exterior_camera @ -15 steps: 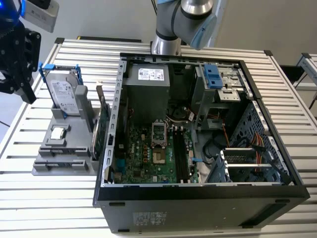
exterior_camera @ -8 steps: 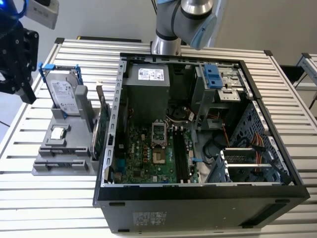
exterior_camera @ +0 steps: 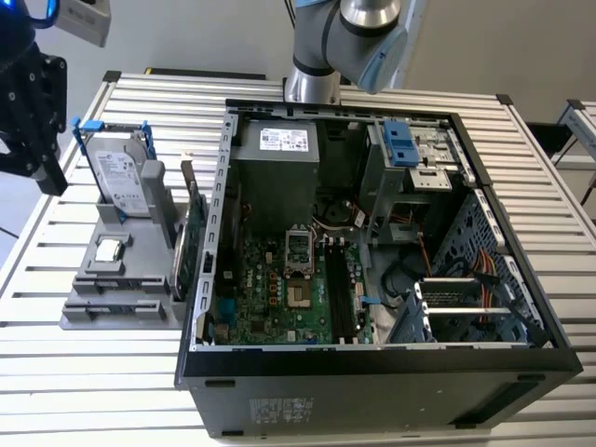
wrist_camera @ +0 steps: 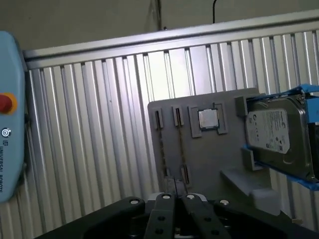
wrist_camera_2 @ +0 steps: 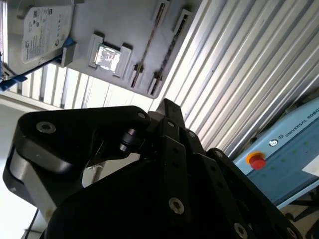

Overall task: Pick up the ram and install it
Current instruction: 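Pick up the ram and move it above insertion slot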

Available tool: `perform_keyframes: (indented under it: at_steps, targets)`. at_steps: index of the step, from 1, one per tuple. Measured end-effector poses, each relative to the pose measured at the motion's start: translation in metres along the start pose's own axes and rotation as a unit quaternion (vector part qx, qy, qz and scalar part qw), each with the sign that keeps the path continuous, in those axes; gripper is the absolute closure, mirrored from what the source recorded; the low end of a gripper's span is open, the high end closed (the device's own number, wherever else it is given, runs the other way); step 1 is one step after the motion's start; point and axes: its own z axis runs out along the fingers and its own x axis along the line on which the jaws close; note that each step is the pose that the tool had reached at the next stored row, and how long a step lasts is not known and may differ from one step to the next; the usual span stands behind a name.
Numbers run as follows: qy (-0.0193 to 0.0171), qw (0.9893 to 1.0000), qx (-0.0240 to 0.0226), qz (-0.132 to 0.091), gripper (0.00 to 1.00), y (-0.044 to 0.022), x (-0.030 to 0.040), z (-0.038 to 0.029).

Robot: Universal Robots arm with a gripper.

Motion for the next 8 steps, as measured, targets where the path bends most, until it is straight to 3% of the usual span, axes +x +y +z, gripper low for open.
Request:
perform_keyframes:
  at_steps: [4,8]
  targets:
    - [0.0015,0.9994,0.0004,-0.033,1.00,0.0000,0.0000,0.0000]
    - [0.0029,0.9980,0.0007,-0.064,1.00,0.0000,0.0000,0.0000]
